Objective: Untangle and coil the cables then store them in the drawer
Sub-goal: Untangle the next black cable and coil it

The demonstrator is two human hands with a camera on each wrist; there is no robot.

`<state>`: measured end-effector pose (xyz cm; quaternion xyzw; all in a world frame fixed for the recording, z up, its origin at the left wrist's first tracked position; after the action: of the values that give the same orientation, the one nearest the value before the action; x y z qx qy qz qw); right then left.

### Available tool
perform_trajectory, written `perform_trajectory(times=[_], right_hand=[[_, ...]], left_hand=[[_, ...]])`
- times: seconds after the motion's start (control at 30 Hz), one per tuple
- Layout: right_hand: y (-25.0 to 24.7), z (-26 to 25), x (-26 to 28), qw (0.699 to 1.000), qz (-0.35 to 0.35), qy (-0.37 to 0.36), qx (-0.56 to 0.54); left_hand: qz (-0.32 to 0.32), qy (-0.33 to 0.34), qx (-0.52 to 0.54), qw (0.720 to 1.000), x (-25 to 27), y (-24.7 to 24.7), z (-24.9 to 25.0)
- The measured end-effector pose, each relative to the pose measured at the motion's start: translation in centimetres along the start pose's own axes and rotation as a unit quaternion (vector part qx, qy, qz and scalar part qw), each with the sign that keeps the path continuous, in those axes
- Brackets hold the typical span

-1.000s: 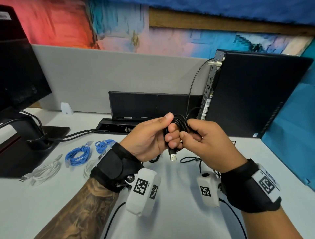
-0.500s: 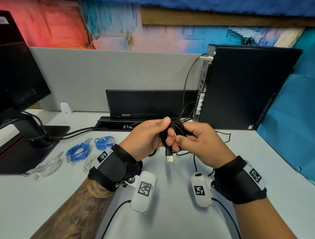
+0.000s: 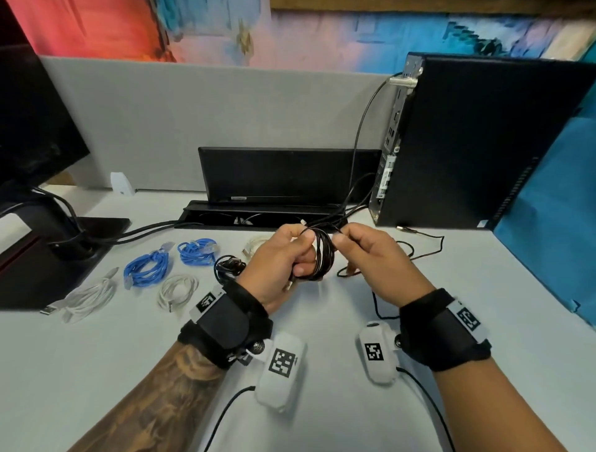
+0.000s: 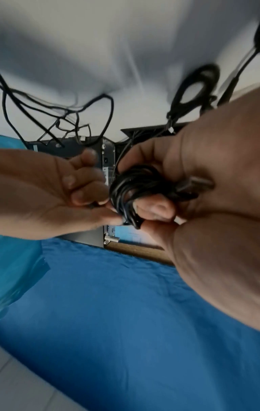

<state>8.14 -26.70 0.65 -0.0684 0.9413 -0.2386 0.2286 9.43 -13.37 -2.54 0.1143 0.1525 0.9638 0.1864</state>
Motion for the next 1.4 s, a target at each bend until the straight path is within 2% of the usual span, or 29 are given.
perform_trajectory(times=[0.13,0.23,0.3,0.37,0.43,0.53,0.67,0.8,0.93,1.07,1.17,1.27,1.4], right_hand=[[-2.5,0.9,-0.3,0.995,0.101,0.003,0.013],[-2.0,2.6,-0.2,0.990,0.133,0.041,-0.021],[-1.0,3.7,0.0,0.986,0.117,0.086,-0.084],[0.2,4.3,0.0,0.989,0.060,0.106,-0.082],[1.4,4.5,0.2,0.993,-0.014,0.106,-0.043],[2.4,4.3,0.4,0.991,-0.050,0.097,-0.080],[2.2,4.3,0.4,0.988,-0.027,0.108,-0.102],[3.2,4.7,1.0,0.957,-0.006,0.170,-0.235],[3.4,4.9,1.1,0.949,0.017,0.179,-0.260],[3.7,5.3,1.2,0.918,0.043,0.207,-0.336],[3.9,5.2,1.2,0.934,0.038,0.191,-0.298],[1.8,4.7,0.7,0.972,0.093,0.123,-0.175],[-1.0,3.4,0.4,0.988,0.139,0.051,-0.040]], left_hand=[[0.011,0.014,-0.121,0.992,-0.2,0.3,-2.0],[0.018,0.016,-0.143,0.989,-0.6,0.4,-2.8],[0.029,0.002,-0.105,0.994,-0.6,-0.2,-3.4],[0.037,-0.008,-0.060,0.997,-0.3,-0.7,-4.0],[0.050,-0.012,-0.020,0.998,-0.1,-1.2,-4.4],[0.064,-0.008,0.026,0.998,-0.3,-1.8,-4.5],[0.051,0.001,0.022,0.998,-0.4,-1.9,-4.5],[0.036,-0.002,0.001,0.999,-0.2,-1.6,-4.5],[0.030,0.006,-0.048,0.998,0.0,-1.6,-4.1],[0.047,-0.017,-0.034,0.998,0.0,-1.9,-4.1],[0.057,-0.022,-0.017,0.998,0.1,-1.8,-4.5],[0.044,-0.034,-0.018,0.998,0.1,-1.0,-5.2],[0.012,-0.060,-0.077,0.995,0.3,0.0,-5.9]])
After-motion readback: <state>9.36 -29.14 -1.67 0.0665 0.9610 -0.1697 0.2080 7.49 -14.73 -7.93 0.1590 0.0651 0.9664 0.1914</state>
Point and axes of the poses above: each hand's wrist, its own x-axis away from the middle knuckle, its own y-axis out of the palm, z = x × y, the point moved 9 cm from there along -x, towards the middle knuckle, and after that the axes turned 10 degrees about -y, right-handed, at the moved point
